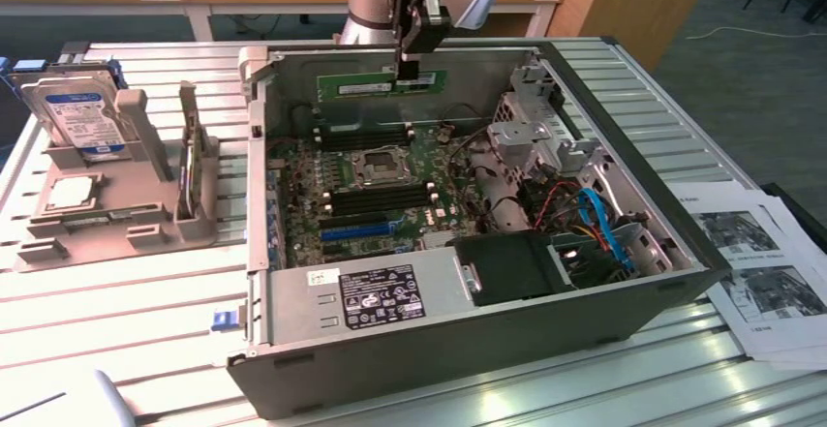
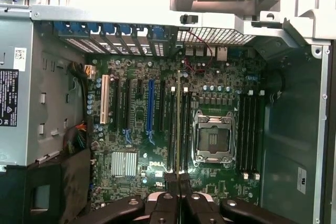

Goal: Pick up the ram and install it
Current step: 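Pick up the ram and move it above insertion slot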

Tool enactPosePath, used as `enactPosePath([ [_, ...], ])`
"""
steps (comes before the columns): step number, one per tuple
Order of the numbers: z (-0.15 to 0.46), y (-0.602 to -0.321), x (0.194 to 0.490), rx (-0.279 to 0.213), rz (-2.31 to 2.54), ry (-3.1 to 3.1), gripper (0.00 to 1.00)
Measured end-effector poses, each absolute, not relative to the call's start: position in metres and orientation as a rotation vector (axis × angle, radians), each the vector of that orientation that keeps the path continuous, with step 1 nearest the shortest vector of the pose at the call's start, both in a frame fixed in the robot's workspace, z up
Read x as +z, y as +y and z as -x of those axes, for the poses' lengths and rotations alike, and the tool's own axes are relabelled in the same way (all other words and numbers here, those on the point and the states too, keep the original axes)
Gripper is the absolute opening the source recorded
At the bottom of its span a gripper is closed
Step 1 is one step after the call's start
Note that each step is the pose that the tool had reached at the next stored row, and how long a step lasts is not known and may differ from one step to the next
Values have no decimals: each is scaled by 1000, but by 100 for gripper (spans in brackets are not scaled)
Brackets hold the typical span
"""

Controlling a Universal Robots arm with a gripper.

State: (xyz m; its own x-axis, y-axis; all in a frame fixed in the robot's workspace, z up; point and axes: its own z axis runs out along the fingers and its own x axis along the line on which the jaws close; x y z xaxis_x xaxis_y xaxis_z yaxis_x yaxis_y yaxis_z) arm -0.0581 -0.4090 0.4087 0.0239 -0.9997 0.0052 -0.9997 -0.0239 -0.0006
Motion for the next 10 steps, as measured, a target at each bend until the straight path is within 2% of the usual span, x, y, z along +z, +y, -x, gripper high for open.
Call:
enactPosePath([
  [10, 58, -409, 403, 7, -2246, -2193, 11],
])
